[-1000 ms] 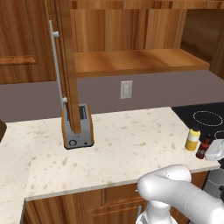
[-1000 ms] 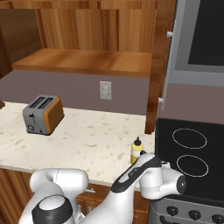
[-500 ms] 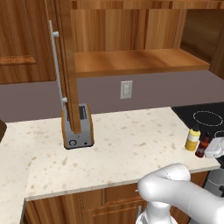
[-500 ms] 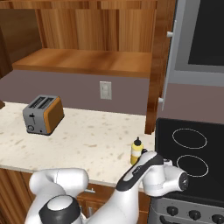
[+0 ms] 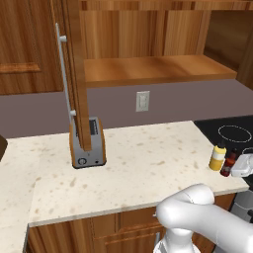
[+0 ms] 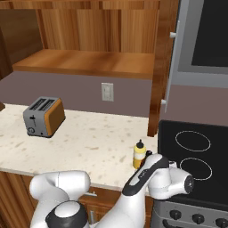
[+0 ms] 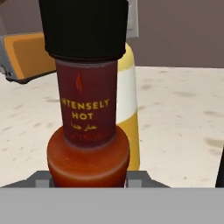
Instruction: Take 2 condiments from the cabinet and move them on the counter near the stove.Make sure the condiments are lined up with each other, next to each other.
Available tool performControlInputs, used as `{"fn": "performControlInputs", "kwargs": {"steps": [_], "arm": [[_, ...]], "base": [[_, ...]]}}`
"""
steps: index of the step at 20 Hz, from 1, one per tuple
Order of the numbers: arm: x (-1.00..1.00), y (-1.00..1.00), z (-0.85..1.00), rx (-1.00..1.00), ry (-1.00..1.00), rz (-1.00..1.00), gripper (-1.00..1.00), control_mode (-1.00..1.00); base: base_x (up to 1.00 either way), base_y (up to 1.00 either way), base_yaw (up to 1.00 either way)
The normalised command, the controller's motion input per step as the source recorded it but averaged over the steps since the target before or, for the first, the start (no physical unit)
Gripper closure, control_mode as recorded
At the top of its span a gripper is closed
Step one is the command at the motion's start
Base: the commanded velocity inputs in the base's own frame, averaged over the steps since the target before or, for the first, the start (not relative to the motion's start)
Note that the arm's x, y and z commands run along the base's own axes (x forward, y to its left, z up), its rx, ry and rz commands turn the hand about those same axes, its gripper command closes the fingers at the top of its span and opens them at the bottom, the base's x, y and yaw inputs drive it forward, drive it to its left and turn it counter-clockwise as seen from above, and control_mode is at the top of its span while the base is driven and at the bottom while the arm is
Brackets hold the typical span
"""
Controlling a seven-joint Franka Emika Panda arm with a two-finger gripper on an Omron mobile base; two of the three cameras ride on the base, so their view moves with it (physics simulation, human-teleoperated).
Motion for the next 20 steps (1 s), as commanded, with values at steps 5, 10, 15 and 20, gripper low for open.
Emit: {"fn": "performControlInputs", "kwargs": {"steps": [5, 10, 15, 20], "arm": [[0.03, 0.0, -0.16, 0.0, -0.04, 0.0, 1.0, -1.0], [0.04, 0.0, -0.18, 0.0, -0.01, 0.0, 1.0, -1.0], [0.09, 0.0, -0.16, 0.0, 0.0, 0.0, 1.0, -1.0], [0.06, 0.0, -0.17, 0.0, 0.0, 0.0, 1.0, -1.0]], "base": [[0.0, 0.0, 0.0], [0.0, 0.0, 0.0], [0.0, 0.0, 0.0], [0.0, 0.0, 0.0]]}}
